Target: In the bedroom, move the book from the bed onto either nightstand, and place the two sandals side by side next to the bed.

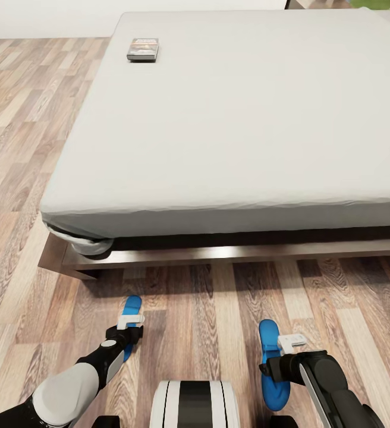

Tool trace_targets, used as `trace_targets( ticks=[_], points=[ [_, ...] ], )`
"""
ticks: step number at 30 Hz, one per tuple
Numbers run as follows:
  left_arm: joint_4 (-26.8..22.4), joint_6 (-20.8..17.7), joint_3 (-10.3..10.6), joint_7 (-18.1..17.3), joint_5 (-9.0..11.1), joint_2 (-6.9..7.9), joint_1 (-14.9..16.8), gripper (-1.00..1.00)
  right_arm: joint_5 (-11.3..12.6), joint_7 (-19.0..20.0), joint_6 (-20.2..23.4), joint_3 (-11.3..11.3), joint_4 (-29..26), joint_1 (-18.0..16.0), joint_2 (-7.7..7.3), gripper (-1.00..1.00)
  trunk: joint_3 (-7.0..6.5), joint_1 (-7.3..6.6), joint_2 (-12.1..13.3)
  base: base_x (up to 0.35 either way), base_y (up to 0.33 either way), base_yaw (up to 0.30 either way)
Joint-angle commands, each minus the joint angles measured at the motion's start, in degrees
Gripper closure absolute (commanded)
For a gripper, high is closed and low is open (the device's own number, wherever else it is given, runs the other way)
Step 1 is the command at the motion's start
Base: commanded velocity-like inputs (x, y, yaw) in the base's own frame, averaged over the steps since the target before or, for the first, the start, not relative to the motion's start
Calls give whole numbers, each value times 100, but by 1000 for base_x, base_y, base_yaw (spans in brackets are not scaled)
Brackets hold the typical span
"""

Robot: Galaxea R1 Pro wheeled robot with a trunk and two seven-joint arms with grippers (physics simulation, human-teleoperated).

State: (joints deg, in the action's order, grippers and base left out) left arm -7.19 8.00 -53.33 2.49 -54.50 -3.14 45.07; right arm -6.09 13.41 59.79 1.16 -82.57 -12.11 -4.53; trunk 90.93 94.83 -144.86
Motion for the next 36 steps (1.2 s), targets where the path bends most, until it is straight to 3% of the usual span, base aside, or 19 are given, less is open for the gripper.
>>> trace_targets(
  ticks=[1, 14, 18, 27, 36],
  points=[
    [1, 18, -37, 24, -61, -2, 2, -100, -59, 47, 21, 7, -7, -2, -4, 100, 3, -1, -1, 0, 0, 0],
    [1, 18, -37, 24, -61, -2, 2, -100, -59, 47, 21, 8, -5, -4, -3, 100, 3, -1, -1, 0, 0, 0],
    [0, 18, -36, 24, -61, -3, 2, -100, -59, 47, 21, 8, -5, -3, -4, 100, -86, -11, 4, 0, 0, 0],
    [1, 18, -36, 24, -61, -10, 2, -100, -59, 47, 21, 8, -6, -3, -4, 100, -86, -11, 4, 0, 0, 0],
    [4, 18, -37, 24, -61, -11, 2, -100, -59, 47, 21, 7, -6, -2, -4, 100, -285, -34, 16, 0, 0, 0]
  ],
)
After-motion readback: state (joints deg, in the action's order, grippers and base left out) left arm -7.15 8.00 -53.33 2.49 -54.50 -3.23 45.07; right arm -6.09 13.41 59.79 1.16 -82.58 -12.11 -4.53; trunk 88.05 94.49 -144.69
